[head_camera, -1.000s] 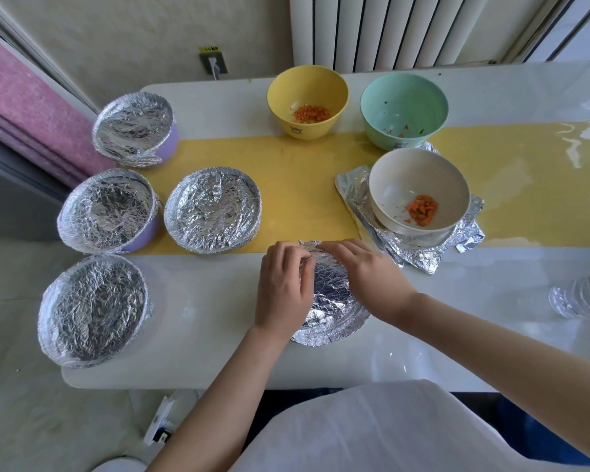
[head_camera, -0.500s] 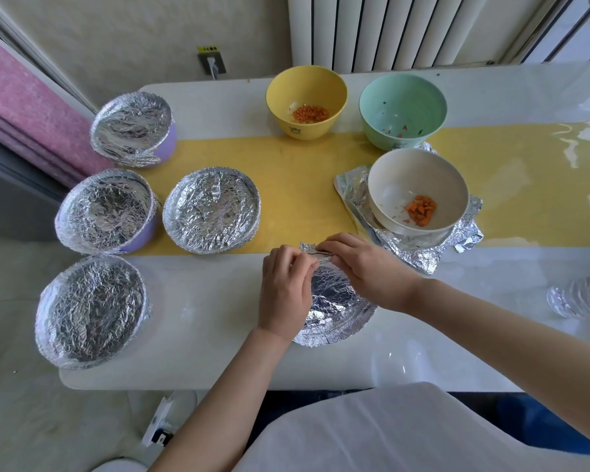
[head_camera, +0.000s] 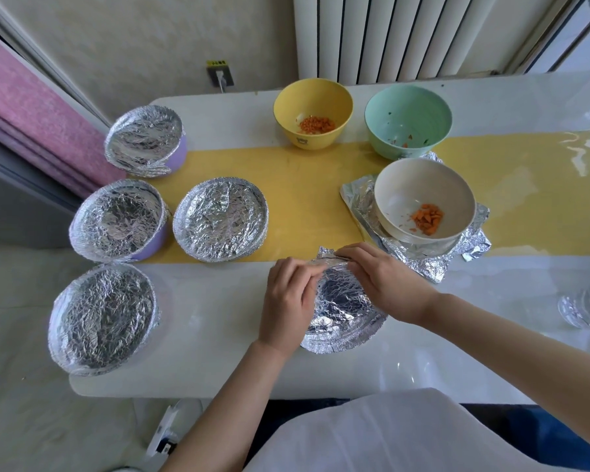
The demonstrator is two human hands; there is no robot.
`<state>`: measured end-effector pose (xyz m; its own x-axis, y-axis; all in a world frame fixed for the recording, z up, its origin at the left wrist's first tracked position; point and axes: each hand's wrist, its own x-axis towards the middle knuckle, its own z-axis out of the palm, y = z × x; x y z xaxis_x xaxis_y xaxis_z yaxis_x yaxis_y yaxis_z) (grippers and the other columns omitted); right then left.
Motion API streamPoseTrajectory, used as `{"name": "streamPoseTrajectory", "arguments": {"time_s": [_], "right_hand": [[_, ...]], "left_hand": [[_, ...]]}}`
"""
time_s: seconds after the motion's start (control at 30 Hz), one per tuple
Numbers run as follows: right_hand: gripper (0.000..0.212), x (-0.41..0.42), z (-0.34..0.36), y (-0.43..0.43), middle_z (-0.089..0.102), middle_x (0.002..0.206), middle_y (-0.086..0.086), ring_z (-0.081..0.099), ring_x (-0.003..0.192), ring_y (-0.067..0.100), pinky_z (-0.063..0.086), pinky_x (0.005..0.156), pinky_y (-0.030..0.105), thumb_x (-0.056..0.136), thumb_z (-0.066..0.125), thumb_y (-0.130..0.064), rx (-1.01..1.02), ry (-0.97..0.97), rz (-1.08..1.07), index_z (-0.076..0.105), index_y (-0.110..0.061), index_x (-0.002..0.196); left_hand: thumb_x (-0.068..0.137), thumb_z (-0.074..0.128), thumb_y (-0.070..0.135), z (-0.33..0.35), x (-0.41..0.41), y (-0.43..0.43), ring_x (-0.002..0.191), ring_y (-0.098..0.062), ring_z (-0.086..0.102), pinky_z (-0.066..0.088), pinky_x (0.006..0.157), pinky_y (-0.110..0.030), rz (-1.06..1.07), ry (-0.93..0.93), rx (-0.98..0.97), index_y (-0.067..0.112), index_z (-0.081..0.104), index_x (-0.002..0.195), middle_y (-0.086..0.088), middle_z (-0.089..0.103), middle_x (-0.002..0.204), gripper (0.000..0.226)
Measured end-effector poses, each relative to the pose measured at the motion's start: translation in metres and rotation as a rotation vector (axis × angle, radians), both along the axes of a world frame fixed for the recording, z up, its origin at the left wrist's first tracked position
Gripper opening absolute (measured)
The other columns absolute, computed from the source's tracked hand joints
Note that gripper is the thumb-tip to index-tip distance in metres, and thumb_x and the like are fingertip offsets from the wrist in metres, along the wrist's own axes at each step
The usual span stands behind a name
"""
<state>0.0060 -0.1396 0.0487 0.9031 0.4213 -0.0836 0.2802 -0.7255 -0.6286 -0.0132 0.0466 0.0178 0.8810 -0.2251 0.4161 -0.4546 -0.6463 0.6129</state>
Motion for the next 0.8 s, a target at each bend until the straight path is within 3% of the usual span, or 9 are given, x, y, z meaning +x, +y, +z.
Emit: {"name": "streamPoseTrajectory", "arguments": {"time_s": [0.13, 0.23, 0.37, 0.53, 0.73, 0.8], "right_hand": [[0.05, 0.004, 0.004, 0.004, 0.048, 0.138, 0.005, 0.048, 0.122, 0.018, 0.028, 0.098, 0.014, 0.098, 0.028, -0.035, 0.015, 0.061, 0.067, 0.044, -0.007, 0.136], [0.044, 0.004, 0.003, 0.006, 0.052, 0.134, 0.007, 0.052, 0.118, 0.022, 0.03, 0.096, 0.014, 0.1, 0.031, -0.028, 0.011, 0.047, 0.084, 0.048, -0.006, 0.133], [0.043, 0.006, 0.003, 0.001, 0.057, 0.127, 0.007, 0.056, 0.111, 0.021, 0.025, 0.09, 0.004, 0.098, 0.033, -0.027, -0.015, 0.027, 0.111, 0.052, -0.005, 0.129], [0.044, 0.014, 0.005, -0.001, 0.047, 0.129, 0.004, 0.046, 0.119, 0.016, 0.027, 0.099, 0.016, 0.1, 0.032, -0.03, -0.058, 0.108, 0.156, 0.042, -0.009, 0.138], [0.054, 0.022, 0.008, -0.004, 0.048, 0.126, 0.003, 0.045, 0.118, 0.016, 0.033, 0.103, 0.03, 0.093, 0.023, -0.041, -0.108, 0.118, 0.222, 0.048, -0.013, 0.132], [0.055, 0.022, 0.008, -0.004, 0.048, 0.131, 0.002, 0.043, 0.122, 0.014, 0.03, 0.106, 0.029, 0.096, 0.023, -0.044, -0.113, 0.117, 0.236, 0.046, -0.014, 0.136]], "left_hand": [[0.093, 0.049, 0.009, -0.003, 0.001, -0.006, 0.083, -0.021, 0.05, 0.045, 0.075, -0.035, 0.018, -0.012, -0.041, 0.01, 0.065, 0.102, -0.003, 0.052, 0.086, 0.018], [0.094, 0.046, 0.009, -0.006, 0.0, -0.012, 0.084, -0.02, 0.048, 0.044, 0.076, -0.035, 0.017, -0.006, -0.084, 0.012, 0.062, 0.101, 0.002, 0.046, 0.088, 0.017], [0.092, 0.045, 0.004, -0.008, -0.001, -0.015, 0.083, -0.019, 0.045, 0.043, 0.077, -0.031, -0.003, -0.024, -0.073, 0.012, 0.059, 0.102, 0.003, 0.043, 0.088, 0.018], [0.092, 0.045, 0.003, -0.007, 0.002, -0.014, 0.083, -0.018, 0.044, 0.042, 0.077, -0.028, -0.011, -0.028, -0.064, 0.01, 0.061, 0.101, 0.003, 0.043, 0.088, 0.02], [0.093, 0.045, 0.005, -0.005, -0.001, -0.014, 0.082, -0.019, 0.044, 0.041, 0.076, -0.029, -0.034, -0.024, -0.054, 0.011, 0.059, 0.1, 0.001, 0.043, 0.087, 0.017], [0.094, 0.045, 0.009, -0.005, -0.003, -0.014, 0.083, -0.02, 0.046, 0.043, 0.077, -0.032, -0.017, -0.005, -0.048, 0.014, 0.056, 0.1, 0.001, 0.043, 0.09, 0.014]]}}
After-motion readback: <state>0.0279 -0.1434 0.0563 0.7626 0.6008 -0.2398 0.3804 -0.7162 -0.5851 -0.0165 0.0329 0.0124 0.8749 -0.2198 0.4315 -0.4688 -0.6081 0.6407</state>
